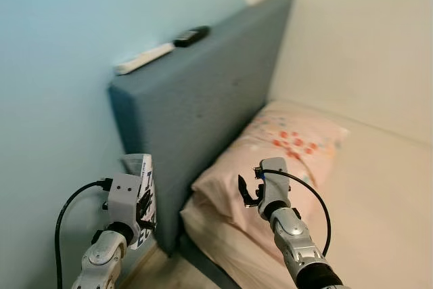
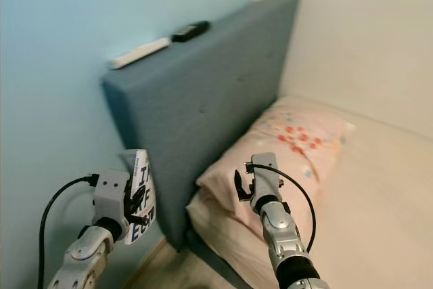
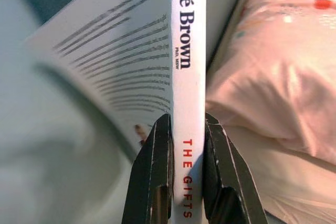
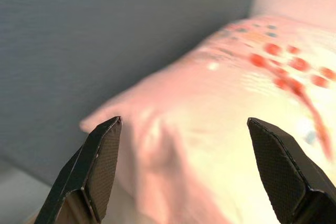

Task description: Clean up the room

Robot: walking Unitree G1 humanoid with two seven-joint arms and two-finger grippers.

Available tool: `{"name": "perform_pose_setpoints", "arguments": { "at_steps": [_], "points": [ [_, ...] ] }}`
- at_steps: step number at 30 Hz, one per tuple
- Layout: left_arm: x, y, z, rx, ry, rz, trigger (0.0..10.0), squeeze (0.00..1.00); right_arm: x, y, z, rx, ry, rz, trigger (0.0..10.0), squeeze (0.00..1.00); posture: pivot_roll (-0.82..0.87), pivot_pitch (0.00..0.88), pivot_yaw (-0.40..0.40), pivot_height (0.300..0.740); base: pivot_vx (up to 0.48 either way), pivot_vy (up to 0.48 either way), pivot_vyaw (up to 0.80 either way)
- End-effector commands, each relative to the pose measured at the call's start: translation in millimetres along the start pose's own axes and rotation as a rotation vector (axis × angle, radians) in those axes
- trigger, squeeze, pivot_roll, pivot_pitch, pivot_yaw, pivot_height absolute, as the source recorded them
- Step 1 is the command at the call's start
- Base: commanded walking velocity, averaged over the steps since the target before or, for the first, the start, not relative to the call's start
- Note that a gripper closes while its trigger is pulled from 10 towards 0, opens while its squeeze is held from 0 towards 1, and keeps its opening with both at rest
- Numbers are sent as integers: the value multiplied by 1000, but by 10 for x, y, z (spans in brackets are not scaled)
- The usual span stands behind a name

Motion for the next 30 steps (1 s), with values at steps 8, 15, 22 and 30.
{"name": "perform_pose_setpoints", "arguments": {
  "at_steps": [8,15,22,30],
  "points": [
    [168,-130,-258,-136,58,-198,10000,0,-39,-12,-52,-24,17,14,10000,0,42,100,-9,740,0,0,-800],
    [28,-299,-501,-277,180,-266,10000,0,-55,-23,-81,-33,18,20,10000,0,50,106,-11,740,0,0,-800],
    [34,-303,-457,-265,175,-286,10000,0,-62,-19,-80,-36,19,21,10000,0,50,105,-9,740,0,0,-800],
    [-34,-33,-177,-108,174,-86,10000,0,-4,-33,-87,-35,18,6,10000,0,40,109,-5,740,0,0,-800]
  ]
}}
Point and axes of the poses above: a point about 5 cm out from each wrist's last joint towards the gripper, its own y axis pointing out of the wrist towards the gripper, its own z axis along the axis of the wrist's last joint, x = y × z, the point moved 5 cm from there along y, pointing out of the wrist towards the gripper, and after that the axes turned 8 degrees about -y, right-handed, at the moved point
